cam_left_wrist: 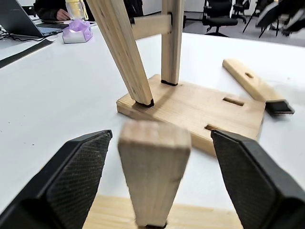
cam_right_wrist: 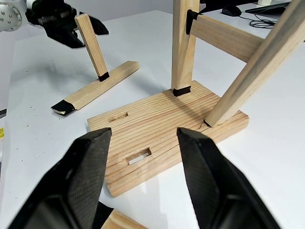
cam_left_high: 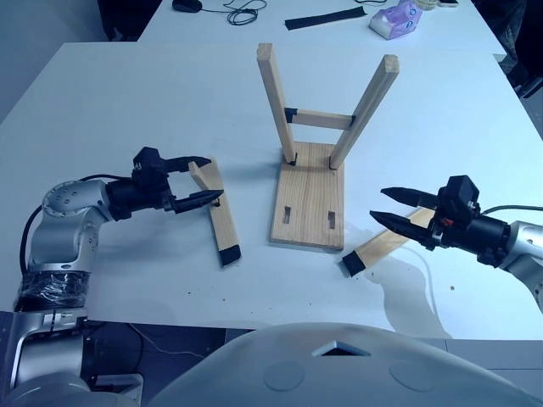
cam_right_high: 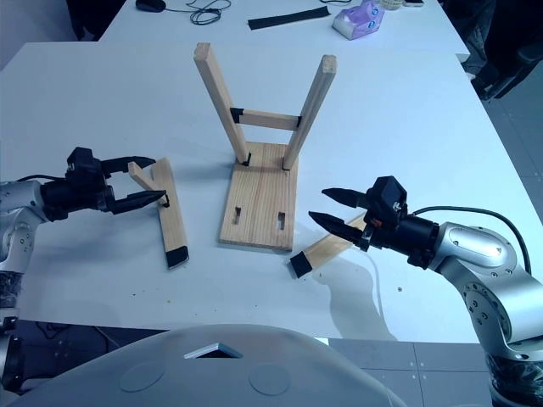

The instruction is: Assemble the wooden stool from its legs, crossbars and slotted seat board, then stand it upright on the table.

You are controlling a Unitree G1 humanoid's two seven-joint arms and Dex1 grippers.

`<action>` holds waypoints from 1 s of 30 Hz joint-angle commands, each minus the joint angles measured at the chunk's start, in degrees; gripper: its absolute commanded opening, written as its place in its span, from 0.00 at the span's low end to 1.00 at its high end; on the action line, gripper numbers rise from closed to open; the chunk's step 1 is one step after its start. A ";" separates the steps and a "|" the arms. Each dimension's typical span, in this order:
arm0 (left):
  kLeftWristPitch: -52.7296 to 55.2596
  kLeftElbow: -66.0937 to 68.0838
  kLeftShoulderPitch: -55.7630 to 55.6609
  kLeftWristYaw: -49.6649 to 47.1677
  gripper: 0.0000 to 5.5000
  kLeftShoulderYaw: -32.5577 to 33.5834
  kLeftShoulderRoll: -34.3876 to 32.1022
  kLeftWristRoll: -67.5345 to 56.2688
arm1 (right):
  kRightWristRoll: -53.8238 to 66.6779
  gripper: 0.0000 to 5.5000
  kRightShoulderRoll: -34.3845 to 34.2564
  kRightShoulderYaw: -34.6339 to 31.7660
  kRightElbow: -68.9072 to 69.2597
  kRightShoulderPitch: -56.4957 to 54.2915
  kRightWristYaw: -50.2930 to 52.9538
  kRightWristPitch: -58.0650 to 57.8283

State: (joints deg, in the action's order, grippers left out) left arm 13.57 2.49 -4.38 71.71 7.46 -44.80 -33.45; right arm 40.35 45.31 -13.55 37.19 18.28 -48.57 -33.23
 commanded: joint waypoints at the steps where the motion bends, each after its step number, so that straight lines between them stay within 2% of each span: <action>1: 6.97 -3.29 -1.89 0.50 0.70 2.69 -2.65 -4.20 | -0.51 0.46 0.10 -0.56 0.37 0.16 -0.11 0.76; 6: 13.09 -6.29 -4.40 -1.23 0.70 5.01 -3.42 -7.71 | -0.59 0.46 0.11 -0.58 0.37 0.17 -0.11 0.88; 10: 13.55 -8.55 -7.70 -5.03 0.70 5.63 -1.23 -8.15 | -0.68 0.46 0.13 -0.35 0.35 0.02 -0.02 0.95; 14: 14.40 -9.29 -9.52 -7.80 0.62 5.32 0.35 -8.46 | -0.66 0.46 0.21 0.00 0.13 -0.52 0.07 1.00; 30: 21.33 -9.91 -15.45 -15.19 0.62 4.43 5.53 -11.27 | -1.74 0.46 -0.28 1.95 -0.47 -1.55 0.42 1.48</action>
State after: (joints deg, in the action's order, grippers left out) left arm 33.34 -6.99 -19.23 57.29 11.81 -39.65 -43.95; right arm 39.26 45.01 -11.66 37.03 17.27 -48.28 -31.96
